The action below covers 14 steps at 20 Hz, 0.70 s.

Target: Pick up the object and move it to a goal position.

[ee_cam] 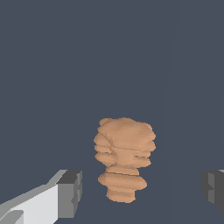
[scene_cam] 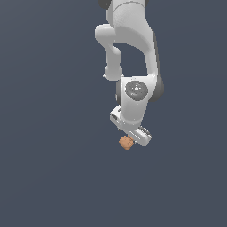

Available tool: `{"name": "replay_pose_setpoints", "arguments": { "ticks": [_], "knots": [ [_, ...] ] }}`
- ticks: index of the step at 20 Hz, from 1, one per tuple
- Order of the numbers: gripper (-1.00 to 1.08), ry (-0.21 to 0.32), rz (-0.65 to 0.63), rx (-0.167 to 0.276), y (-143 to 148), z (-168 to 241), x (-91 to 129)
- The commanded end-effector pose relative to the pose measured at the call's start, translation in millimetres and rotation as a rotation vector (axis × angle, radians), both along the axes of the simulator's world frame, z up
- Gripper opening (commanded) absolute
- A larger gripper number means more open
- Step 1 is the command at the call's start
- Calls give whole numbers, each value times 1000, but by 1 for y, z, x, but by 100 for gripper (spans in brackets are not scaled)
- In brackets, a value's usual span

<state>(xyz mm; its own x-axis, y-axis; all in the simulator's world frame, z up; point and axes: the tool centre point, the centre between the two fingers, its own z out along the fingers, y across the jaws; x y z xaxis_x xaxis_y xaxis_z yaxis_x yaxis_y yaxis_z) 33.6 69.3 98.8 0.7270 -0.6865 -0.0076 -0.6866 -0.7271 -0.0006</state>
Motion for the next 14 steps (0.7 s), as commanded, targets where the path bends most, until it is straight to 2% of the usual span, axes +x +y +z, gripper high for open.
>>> {"name": "replay_pose_setpoints", "arguments": {
  "ticks": [1,8,14],
  "knots": [
    [100,-2,-43,-2,2,-4,1],
    [100,-4,-109,-5,6,-9,4],
    [100,-4,-114,-6,6,-11,4]
  ]
}}
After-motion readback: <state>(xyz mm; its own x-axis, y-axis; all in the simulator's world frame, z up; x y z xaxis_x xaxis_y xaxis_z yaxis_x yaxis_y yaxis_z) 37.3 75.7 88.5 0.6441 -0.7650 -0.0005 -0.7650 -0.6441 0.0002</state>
